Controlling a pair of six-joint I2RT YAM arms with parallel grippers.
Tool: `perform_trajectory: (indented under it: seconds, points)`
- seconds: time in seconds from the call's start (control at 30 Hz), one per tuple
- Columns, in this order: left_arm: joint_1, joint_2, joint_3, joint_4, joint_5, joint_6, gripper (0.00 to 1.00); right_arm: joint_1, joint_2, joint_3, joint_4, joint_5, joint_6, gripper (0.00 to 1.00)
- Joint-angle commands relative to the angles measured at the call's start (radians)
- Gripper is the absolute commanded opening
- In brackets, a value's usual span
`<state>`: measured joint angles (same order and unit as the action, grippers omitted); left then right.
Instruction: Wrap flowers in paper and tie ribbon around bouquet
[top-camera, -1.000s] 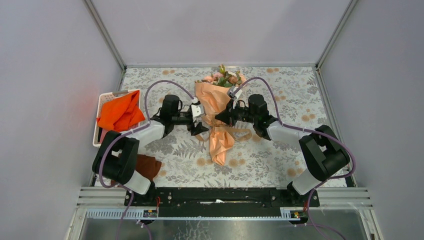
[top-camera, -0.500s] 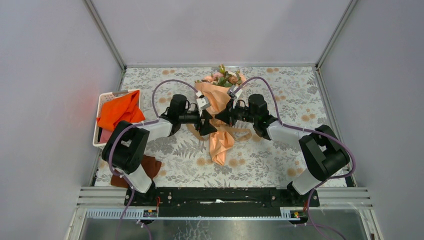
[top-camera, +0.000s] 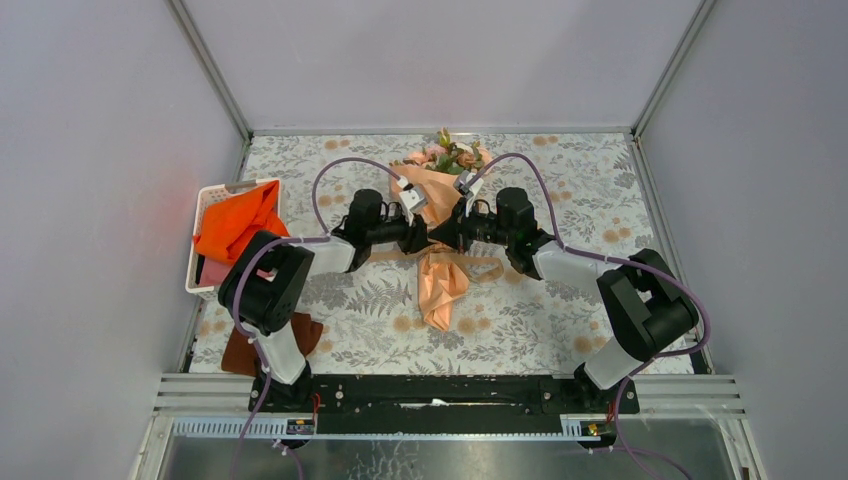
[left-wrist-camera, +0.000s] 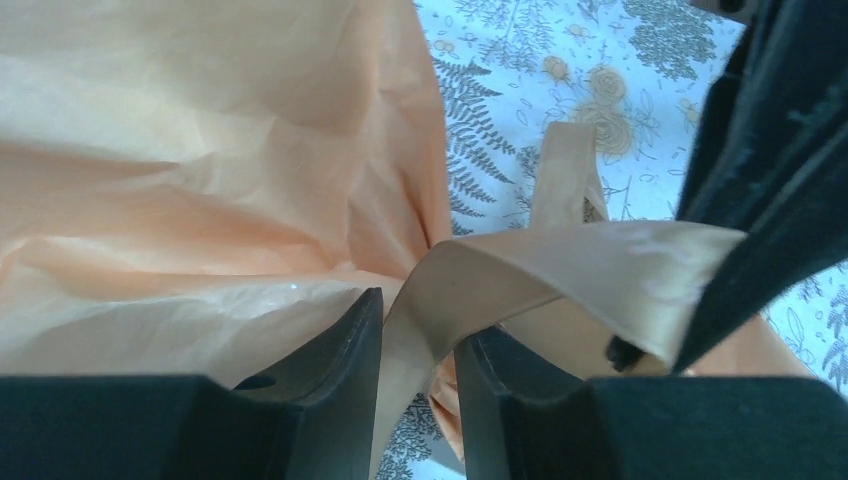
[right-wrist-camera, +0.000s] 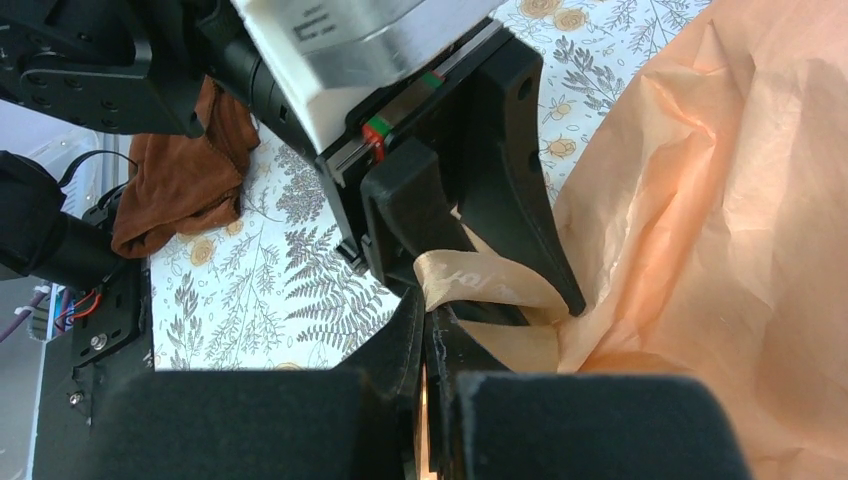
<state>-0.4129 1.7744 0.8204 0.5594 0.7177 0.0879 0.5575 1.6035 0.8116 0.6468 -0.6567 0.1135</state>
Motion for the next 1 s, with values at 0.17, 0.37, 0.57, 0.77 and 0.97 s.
perform_trajectory:
  seconds: [0.17,0.37,0.57,0.77,0.97]
  points:
    - [-0.029,-0.025,-0.065,0.125,0.111,0.078,0.44,0.007,0.010,0.053,0.059,-0.017,0.036,0.00]
    - [-0.026,-0.034,-0.071,0.067,0.182,0.192,0.60,0.004,0.000,0.056,0.021,0.031,0.011,0.00]
    - [-0.031,-0.034,-0.080,0.140,0.124,0.134,0.64,0.004,0.008,0.069,0.016,0.007,0.008,0.00]
    - [-0.041,-0.008,-0.075,0.284,0.003,0.075,0.61,0.003,0.002,0.058,0.023,0.011,0.014,0.00]
    - [-0.051,-0.018,-0.097,0.295,0.103,0.133,0.62,-0.003,0.014,0.054,0.042,0.008,0.043,0.00]
